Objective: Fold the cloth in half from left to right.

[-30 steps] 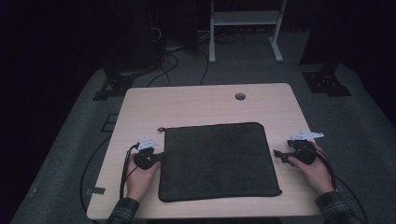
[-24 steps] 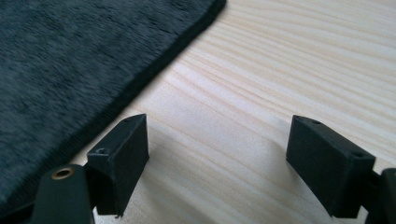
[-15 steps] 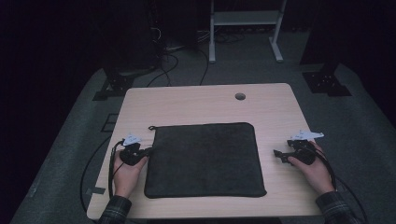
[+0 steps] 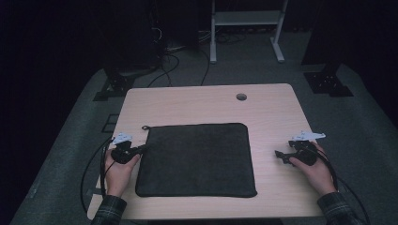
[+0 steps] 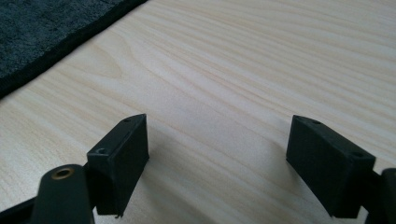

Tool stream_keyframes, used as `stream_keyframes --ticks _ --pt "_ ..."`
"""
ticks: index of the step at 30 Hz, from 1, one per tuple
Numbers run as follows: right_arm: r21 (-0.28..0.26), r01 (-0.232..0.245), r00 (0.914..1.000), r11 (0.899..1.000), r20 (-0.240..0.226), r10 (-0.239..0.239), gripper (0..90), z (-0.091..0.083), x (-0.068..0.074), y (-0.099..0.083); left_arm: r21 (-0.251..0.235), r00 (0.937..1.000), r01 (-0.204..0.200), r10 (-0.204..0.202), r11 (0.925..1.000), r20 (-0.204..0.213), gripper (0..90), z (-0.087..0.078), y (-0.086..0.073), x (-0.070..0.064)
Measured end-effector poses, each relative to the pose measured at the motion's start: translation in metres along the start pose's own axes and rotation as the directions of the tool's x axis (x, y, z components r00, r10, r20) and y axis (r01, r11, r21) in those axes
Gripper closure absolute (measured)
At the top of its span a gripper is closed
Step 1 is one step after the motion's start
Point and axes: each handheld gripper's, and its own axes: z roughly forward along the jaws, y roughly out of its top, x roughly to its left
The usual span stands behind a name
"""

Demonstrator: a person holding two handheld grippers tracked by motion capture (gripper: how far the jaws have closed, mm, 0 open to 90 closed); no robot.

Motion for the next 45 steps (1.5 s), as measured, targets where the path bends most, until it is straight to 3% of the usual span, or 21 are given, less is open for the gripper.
stream_keyframes --ticks 6,8,9,13,16,21,24,28,32,37,45 --pt "0.000 0.000 1.0000 1.000 0.000 0.000 19.9 0.000 0.000 0.000 -0.034 0.9949 0.038 -0.035 0.9987 0.095 86.4 0.002 0.004 -0.003" --pt "0.000 0.000 1.0000 1.000 0.000 0.000 19.9 0.000 0.000 0.000 -0.047 0.9902 0.050 -0.044 0.9976 0.132 86.6 0.002 0.008 -0.006" --pt "0.000 0.000 1.0000 1.000 0.000 0.000 19.8 0.000 0.000 0.000 -0.053 0.9850 0.047 -0.038 0.9975 0.168 86.7 0.004 0.012 -0.010" --pt "0.000 0.000 1.0000 1.000 0.000 0.000 19.8 0.000 0.000 0.000 -0.057 0.9786 0.038 -0.025 0.9977 0.204 86.8 0.008 0.017 -0.019" --pt "0.000 0.000 1.0000 1.000 0.000 0.000 19.9 0.000 0.000 0.000 -0.059 0.9672 0.060 -0.043 0.9964 0.250 86.7 0.014 0.020 -0.025" --pt "0.000 0.001 1.0000 1.000 0.001 -0.001 19.9 0.000 0.000 0.000 -0.064 0.9619 0.038 -0.019 0.9973 0.273 86.6 0.019 0.025 -0.032" --pt "0.001 0.001 1.0000 1.000 0.001 -0.001 19.8 0.000 0.000 0.000 -0.076 0.9523 0.032 -0.007 0.9966 0.305 86.6 0.023 0.029 -0.038" --pt "0.001 0.001 1.0000 1.000 0.001 -0.001 19.9 0.000 0.000 0.000 -0.080 0.9447 0.020 0.008 0.9966 0.328 86.7 0.030 0.032 -0.046" --pt "0.001 0.001 1.0000 1.000 0.001 -0.001 19.9 0.000 0.000 0.000 -0.072 0.9313 0.017 0.011 0.9972 0.364 86.7 0.038 0.034 -0.054" --pt "0.001 0.001 1.0000 1.000 0.001 -0.001 19.9 0.000 0.000 0.000 -0.064 0.9240 -0.009 0.033 0.9979 0.381 86.7 0.046 0.038 -0.062" --pt "0.001 0.000 1.0000 1.000 0.001 0.000 19.9 0.000 0.000 0.000 -0.071 0.9062 -0.041 0.067 0.9966 0.417 86.6 0.061 0.048 -0.079"
